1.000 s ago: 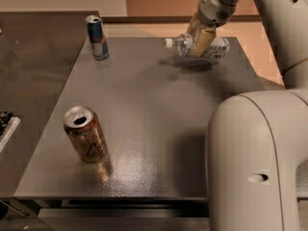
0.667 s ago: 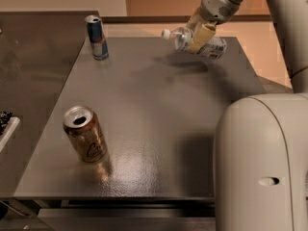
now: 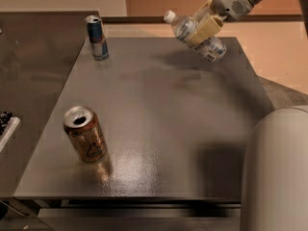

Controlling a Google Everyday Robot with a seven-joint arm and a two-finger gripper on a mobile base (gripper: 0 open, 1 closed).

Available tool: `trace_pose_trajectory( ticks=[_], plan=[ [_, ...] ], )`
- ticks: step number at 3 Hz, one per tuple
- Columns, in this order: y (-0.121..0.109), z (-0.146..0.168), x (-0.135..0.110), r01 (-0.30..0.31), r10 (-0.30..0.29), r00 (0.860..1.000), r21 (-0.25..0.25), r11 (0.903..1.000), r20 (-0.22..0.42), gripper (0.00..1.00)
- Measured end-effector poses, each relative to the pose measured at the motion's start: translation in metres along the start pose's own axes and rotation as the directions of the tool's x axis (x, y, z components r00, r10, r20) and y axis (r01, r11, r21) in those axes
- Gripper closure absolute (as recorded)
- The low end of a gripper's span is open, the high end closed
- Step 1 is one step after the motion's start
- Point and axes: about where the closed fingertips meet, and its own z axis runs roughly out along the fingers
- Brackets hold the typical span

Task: Place blue plastic bottle upright

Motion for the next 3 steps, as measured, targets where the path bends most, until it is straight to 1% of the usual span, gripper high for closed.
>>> trace_pose_trajectory(
  ticks=[1, 2, 3],
  plan=[
    [0.012, -0.010, -0.002, -0.056, 0.055, 0.991, 0.007, 0.9984, 0.123, 1.00],
    [0.029, -0.012, 0.001, -0.107, 0.102, 0.962, 0.005, 0.9943, 0.255, 1.00],
    [0.044, -0.008, 0.003, -0.143, 0.135, 0.919, -0.006, 0.9897, 0.370, 1.00]
  ],
)
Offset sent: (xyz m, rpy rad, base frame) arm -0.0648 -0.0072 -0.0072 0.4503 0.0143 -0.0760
